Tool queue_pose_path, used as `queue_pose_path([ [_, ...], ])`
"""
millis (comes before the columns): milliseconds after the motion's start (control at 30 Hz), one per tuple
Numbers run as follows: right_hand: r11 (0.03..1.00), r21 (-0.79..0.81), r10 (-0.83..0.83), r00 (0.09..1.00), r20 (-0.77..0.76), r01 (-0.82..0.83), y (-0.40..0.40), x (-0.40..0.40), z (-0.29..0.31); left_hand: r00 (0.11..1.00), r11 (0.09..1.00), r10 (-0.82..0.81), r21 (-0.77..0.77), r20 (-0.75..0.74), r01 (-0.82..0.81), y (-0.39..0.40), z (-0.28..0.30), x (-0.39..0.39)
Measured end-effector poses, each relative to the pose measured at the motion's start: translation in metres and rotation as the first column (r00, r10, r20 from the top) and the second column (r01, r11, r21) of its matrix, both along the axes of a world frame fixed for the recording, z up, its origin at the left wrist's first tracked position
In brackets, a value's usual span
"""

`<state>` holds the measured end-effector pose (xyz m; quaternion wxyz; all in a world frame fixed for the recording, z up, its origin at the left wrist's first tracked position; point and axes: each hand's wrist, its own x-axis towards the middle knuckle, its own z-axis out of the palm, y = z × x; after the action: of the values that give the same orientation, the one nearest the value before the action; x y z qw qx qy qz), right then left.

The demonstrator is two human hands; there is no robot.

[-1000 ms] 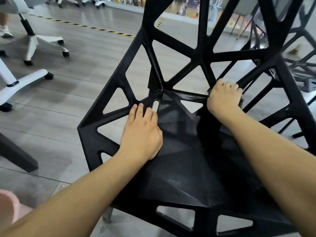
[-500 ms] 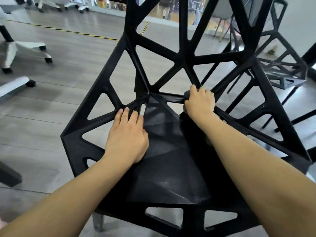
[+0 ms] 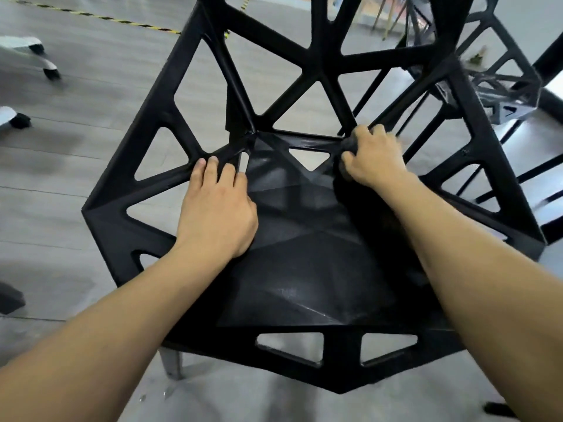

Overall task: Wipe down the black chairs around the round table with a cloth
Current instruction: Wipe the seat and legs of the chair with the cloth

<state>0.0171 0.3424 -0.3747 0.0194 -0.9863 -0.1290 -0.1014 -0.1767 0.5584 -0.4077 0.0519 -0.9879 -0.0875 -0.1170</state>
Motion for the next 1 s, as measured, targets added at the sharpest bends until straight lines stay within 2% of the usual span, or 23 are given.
queue_pose_path([
  [133, 0.948, 0.241, 0.254, 0.949, -0.189, -0.206, 0.037, -0.09, -0.005, 1.0, 0.999, -0.007, -0.031, -0.028, 0.006, 0.001, 0.002, 0.0],
  [267, 0.863, 0.353, 0.44, 0.88, -0.179, -0.36, 0.059, -0.176, -0.008, 0.998, 0.997, -0.024, -0.078, -0.054, 0.019, 0.008, 0.001, 0.0],
  [333, 0.894, 0.322, 0.381, 0.906, -0.182, -0.311, 0.031, -0.184, -0.001, 0.998, 0.996, -0.044, -0.084, -0.048, 0.039, 0.01, 0.001, -0.001],
  [433, 0.988, 0.157, 0.038, 0.99, -0.138, -0.016, -0.044, -0.172, 0.008, 0.998, 0.997, -0.03, -0.075, -0.047, 0.027, 0.007, 0.002, 0.001],
  [467, 0.987, 0.147, -0.049, 0.993, -0.107, 0.065, -0.067, -0.173, 0.011, 0.998, 0.997, -0.027, -0.069, -0.055, 0.023, 0.005, 0.002, 0.002],
  [500, 0.983, 0.164, -0.066, 0.994, -0.085, 0.079, -0.081, -0.179, 0.011, 0.998, 0.998, -0.024, -0.061, -0.066, 0.02, 0.004, 0.002, 0.002],
  [567, 0.973, 0.23, 0.031, 0.995, -0.096, -0.008, -0.086, -0.198, 0.011, 0.998, 0.998, -0.015, -0.061, -0.068, 0.011, 0.0, 0.002, 0.002],
  [667, 0.899, 0.396, 0.272, 0.948, -0.166, -0.189, -0.067, -0.239, 0.014, 0.998, 0.998, -0.022, -0.068, -0.062, 0.017, -0.022, 0.01, 0.001],
  [733, 0.863, 0.4, 0.4, 0.902, -0.166, -0.309, -0.06, -0.265, 0.014, 0.992, 0.981, -0.11, -0.17, -0.067, 0.097, -0.05, 0.016, 0.003],
  [800, 0.864, 0.318, 0.438, 0.894, -0.094, -0.39, -0.071, -0.274, 0.012, 0.966, 0.926, -0.248, -0.312, -0.077, 0.213, -0.084, 0.019, 0.009],
  [867, 0.918, 0.241, 0.331, 0.943, -0.026, -0.315, -0.1, -0.262, 0.01, 0.94, 0.884, -0.329, -0.379, -0.086, 0.275, -0.11, 0.021, 0.012],
  [933, 0.98, 0.168, 0.107, 0.994, 0.03, -0.11, -0.137, -0.24, 0.013, 0.931, 0.88, -0.342, -0.39, -0.125, 0.271, -0.122, 0.019, 0.01],
  [1000, 0.999, 0.034, -0.014, 0.994, 0.111, 0.011, -0.162, -0.225, 0.017, 0.93, 0.884, -0.326, -0.404, -0.171, 0.236, -0.125, 0.016, 0.005],
])
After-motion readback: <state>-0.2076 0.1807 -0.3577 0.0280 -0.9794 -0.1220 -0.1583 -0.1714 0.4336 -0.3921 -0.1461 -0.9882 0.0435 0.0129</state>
